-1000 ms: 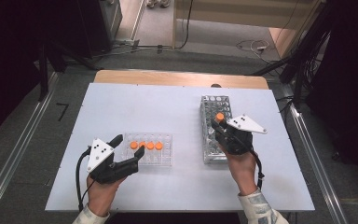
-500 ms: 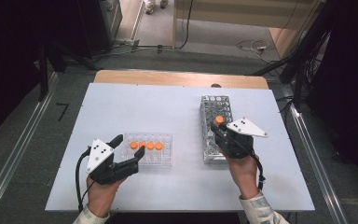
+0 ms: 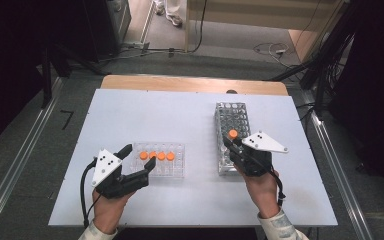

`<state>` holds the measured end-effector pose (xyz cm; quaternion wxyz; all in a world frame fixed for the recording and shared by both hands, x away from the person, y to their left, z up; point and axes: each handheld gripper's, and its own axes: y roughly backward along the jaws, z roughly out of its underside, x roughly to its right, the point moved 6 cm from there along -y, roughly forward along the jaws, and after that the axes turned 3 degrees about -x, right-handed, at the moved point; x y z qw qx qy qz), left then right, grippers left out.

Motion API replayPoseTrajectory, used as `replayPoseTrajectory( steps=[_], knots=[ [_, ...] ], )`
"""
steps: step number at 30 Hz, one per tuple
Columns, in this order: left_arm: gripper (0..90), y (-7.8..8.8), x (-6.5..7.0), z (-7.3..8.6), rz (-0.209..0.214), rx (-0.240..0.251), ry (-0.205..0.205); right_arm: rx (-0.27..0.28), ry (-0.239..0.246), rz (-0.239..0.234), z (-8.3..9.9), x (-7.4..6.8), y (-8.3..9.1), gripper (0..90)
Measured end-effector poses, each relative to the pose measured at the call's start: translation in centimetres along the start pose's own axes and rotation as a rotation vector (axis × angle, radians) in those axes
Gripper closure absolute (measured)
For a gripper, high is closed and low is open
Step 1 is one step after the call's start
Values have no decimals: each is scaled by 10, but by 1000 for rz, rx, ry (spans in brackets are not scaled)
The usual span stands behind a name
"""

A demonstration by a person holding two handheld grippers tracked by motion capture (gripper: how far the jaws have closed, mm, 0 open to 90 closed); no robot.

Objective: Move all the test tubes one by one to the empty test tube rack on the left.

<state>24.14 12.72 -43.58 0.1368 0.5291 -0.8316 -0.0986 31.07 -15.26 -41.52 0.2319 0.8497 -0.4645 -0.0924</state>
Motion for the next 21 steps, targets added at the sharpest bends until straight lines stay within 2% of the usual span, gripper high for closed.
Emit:
replayPoseTrajectory(
  steps=[9,21],
  knots=[
    [197,2,4,-1,13,-1,-8,-17,11,-31,8,-8,6,719],
    [199,4,12,-3,39,1,-19,-31,36,-87,14,-28,10,720]
  ],
)
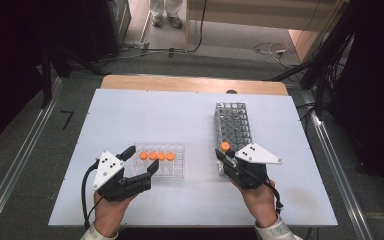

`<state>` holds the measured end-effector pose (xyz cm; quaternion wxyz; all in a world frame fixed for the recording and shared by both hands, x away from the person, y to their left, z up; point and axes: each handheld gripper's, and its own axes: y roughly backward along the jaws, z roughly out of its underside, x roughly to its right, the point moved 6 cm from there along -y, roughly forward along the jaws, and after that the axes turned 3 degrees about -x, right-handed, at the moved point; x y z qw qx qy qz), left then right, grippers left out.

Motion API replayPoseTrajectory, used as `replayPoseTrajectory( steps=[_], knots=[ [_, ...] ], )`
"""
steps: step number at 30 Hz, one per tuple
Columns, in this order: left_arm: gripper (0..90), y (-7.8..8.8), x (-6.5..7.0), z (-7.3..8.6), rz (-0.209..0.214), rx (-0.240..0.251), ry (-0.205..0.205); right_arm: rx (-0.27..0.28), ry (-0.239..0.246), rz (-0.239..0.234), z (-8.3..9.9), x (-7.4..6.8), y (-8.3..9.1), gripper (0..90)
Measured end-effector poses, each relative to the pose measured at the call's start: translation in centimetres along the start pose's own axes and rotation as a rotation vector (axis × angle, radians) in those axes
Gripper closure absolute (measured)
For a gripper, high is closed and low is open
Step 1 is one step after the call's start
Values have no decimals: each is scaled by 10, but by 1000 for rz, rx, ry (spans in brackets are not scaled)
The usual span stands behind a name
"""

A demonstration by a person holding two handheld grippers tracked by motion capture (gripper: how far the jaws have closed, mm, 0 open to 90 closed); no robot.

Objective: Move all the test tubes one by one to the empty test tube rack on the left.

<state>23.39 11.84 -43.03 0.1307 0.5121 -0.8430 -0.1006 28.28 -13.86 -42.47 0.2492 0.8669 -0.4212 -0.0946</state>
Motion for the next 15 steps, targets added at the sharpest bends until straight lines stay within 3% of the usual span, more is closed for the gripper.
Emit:
replayPoseTrajectory(
  steps=[15],
  knots=[
    [224,1,20,0,70,-10,-31,-48,44,-98,13,-34,-8,720]
  ],
)
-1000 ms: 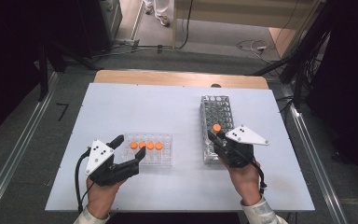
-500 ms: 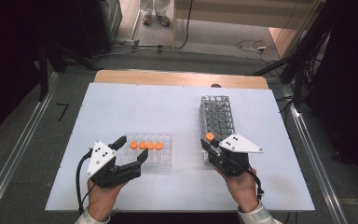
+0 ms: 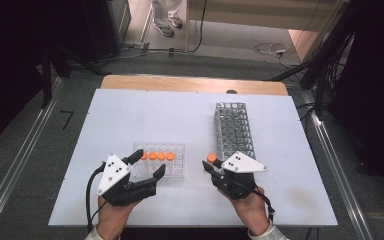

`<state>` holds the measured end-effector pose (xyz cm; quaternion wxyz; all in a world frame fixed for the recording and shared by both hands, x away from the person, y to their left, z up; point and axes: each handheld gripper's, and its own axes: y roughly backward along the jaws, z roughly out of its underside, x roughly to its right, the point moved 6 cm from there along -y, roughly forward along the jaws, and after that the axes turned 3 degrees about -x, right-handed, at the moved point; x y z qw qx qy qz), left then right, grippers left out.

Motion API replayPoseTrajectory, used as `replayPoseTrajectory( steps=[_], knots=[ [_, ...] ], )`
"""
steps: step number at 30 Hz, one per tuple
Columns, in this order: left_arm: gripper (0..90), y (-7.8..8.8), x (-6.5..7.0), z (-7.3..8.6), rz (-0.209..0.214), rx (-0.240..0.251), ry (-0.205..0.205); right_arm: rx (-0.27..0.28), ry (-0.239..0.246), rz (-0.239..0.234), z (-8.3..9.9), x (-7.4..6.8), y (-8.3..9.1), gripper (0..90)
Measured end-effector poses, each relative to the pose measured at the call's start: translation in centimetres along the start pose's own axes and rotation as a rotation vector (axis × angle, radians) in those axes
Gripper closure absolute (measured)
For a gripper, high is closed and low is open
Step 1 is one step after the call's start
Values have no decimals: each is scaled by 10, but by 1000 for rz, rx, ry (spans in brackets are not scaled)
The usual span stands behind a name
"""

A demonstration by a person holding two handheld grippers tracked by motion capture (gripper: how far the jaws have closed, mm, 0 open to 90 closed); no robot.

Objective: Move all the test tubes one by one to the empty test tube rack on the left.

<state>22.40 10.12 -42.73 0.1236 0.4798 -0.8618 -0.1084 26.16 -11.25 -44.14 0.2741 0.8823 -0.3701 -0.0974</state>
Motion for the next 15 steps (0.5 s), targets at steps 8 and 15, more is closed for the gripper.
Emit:
replayPoseTrajectory(
  steps=[8,15],
  knots=[
    [267,-3,17,3,70,-25,-28,-22,41,-62,5,-23,-10,720],
    [293,-8,32,7,143,-57,-51,-42,64,-100,10,-39,-18,720]
  ],
)
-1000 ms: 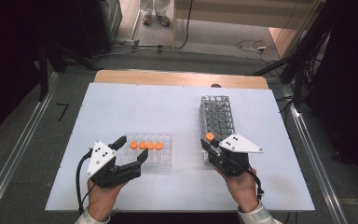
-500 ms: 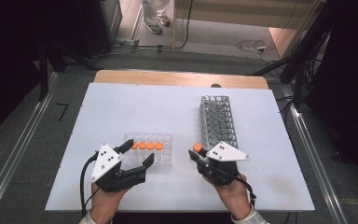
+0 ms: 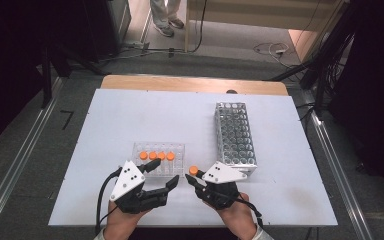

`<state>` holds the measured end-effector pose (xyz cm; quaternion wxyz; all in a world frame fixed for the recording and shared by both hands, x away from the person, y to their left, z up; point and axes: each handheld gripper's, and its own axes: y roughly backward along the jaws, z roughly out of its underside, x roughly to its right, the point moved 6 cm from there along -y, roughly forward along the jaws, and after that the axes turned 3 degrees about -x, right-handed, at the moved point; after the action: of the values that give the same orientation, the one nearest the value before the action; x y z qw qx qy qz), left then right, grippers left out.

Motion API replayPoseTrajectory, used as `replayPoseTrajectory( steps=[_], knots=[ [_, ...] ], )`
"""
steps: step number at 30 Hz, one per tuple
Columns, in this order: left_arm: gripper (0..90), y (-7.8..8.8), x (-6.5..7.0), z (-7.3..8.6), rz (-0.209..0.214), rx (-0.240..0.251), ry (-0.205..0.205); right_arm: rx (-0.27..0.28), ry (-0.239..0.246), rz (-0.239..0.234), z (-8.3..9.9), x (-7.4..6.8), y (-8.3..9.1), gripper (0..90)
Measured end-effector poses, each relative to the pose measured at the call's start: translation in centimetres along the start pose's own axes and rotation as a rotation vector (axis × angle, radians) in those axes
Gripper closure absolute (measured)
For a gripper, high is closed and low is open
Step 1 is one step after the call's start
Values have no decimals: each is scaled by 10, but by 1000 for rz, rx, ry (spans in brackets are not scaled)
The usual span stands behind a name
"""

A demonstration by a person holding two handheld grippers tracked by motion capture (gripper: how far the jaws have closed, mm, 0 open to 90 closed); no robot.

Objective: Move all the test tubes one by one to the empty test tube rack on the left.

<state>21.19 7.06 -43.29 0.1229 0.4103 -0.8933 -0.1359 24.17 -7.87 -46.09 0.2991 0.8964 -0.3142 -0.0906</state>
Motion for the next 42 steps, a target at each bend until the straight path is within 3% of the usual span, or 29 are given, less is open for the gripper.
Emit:
replayPoseTrajectory(
  steps=[6,14,42],
  knots=[
    [339,-6,9,4,46,-25,-12,-14,19,-32,2,-11,-8,720],
    [428,-9,13,7,73,-37,-10,-23,39,-58,2,-24,-15,719],
    [641,-15,12,14,86,-62,2,-8,51,-70,0,-31,-15,719]
  ],
)
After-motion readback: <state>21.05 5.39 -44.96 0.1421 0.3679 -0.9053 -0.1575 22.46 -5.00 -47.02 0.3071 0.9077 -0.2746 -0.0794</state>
